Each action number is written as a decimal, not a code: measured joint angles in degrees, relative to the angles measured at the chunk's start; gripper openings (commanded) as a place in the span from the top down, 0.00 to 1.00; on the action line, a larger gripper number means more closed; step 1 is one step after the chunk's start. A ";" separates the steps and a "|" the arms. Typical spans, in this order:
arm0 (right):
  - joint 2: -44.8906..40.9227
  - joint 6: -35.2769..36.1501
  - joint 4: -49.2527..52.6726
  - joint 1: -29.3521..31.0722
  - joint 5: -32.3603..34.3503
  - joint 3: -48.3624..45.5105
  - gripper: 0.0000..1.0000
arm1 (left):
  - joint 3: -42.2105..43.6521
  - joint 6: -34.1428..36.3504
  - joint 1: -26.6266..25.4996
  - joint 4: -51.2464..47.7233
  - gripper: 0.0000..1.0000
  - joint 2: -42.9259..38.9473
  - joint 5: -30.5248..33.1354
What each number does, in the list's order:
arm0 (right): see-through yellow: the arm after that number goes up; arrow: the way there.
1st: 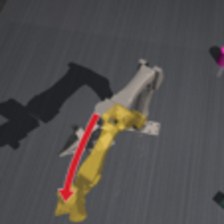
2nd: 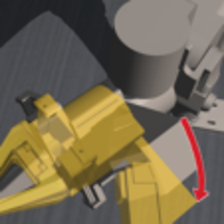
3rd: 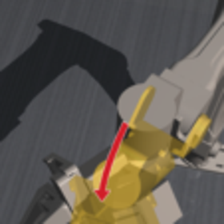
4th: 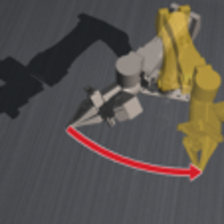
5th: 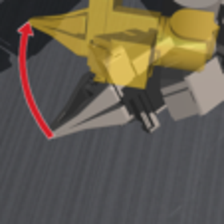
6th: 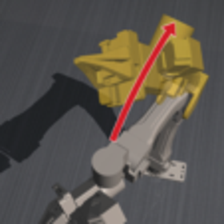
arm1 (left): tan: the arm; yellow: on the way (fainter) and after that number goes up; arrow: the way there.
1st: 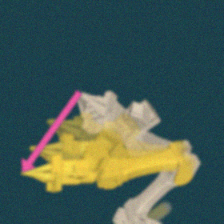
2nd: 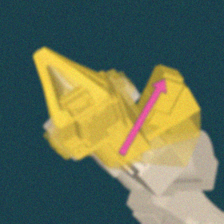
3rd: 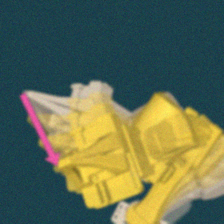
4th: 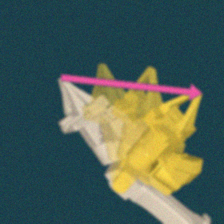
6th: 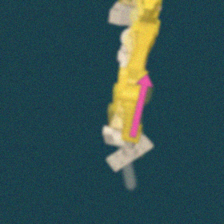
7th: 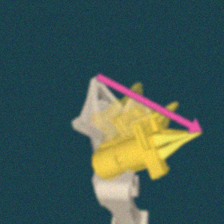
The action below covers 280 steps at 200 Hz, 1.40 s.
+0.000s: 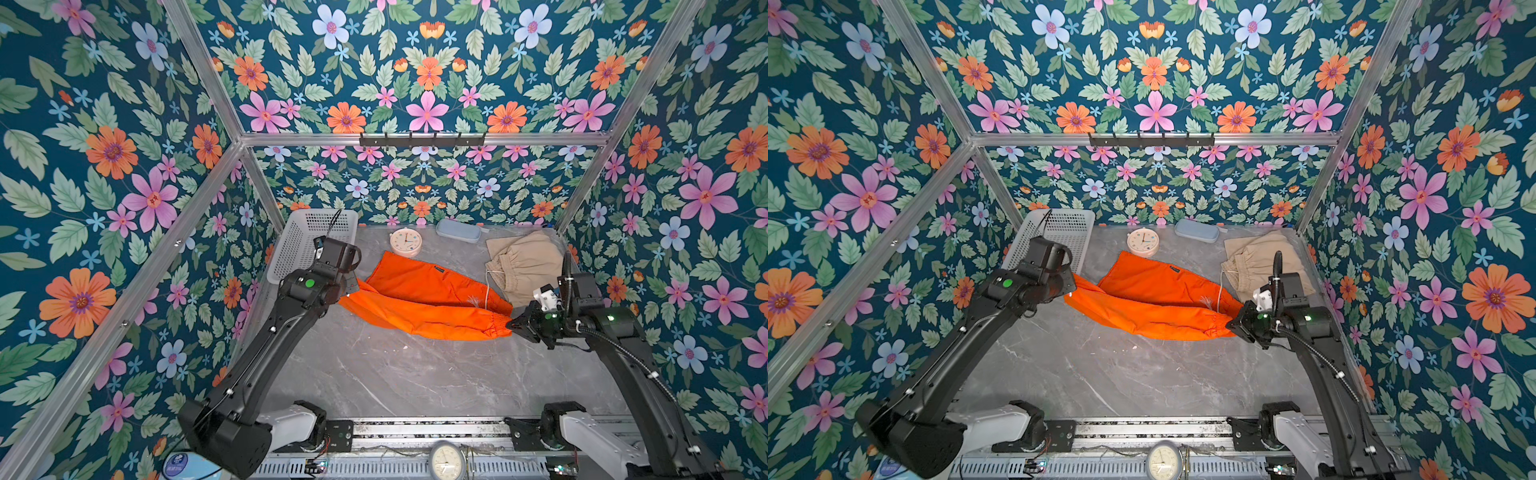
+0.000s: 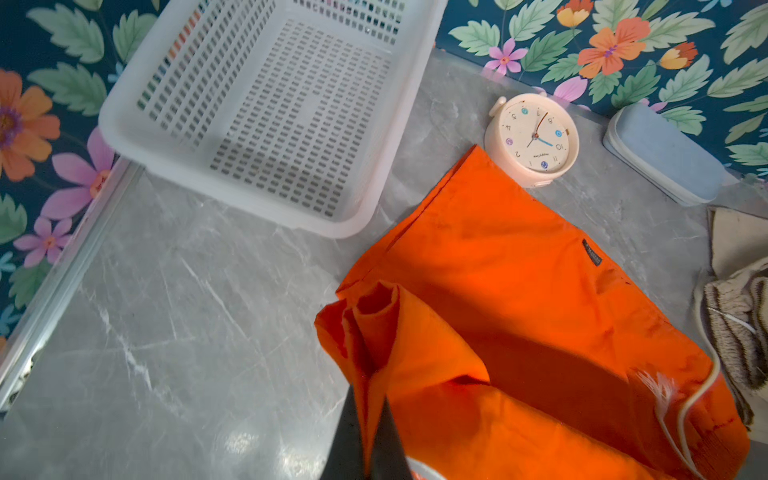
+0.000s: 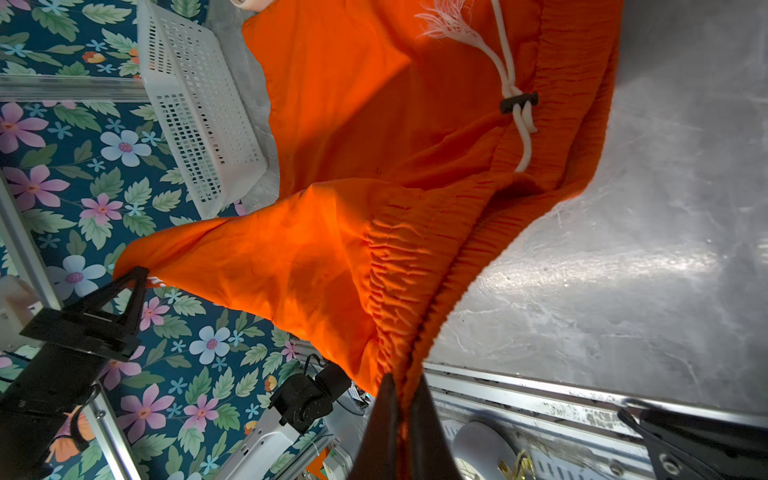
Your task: Fold and stack the shorts
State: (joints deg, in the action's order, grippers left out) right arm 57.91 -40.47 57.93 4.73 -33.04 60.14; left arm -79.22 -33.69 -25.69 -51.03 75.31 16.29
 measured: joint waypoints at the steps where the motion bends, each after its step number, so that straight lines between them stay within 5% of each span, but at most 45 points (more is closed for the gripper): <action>1: 0.15 0.04 -0.07 -0.02 0.00 0.04 1.00 | -0.35 0.26 0.07 0.04 0.97 0.42 0.00; 77: 15.32 3.72 -6.05 -5.57 -2.97 4.92 1.00 | -14.71 9.79 7.02 4.33 0.97 21.79 -7.10; 212: 33.42 6.14 -13.22 -8.72 -4.79 7.21 0.93 | -41.40 14.45 8.81 5.99 0.93 50.77 -14.49; 257: 34.53 4.79 -16.04 -10.58 -5.95 4.50 0.89 | -46.01 14.43 8.81 6.34 0.76 58.18 -17.05; 280: 36.28 3.91 -17.90 -10.73 -6.08 4.24 0.64 | -46.64 14.03 8.81 6.62 0.54 60.11 -18.27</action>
State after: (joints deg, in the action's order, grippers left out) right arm 94.19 -36.56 40.03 -6.00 -39.11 64.38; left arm -125.86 -19.66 -16.88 -44.40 135.41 -1.98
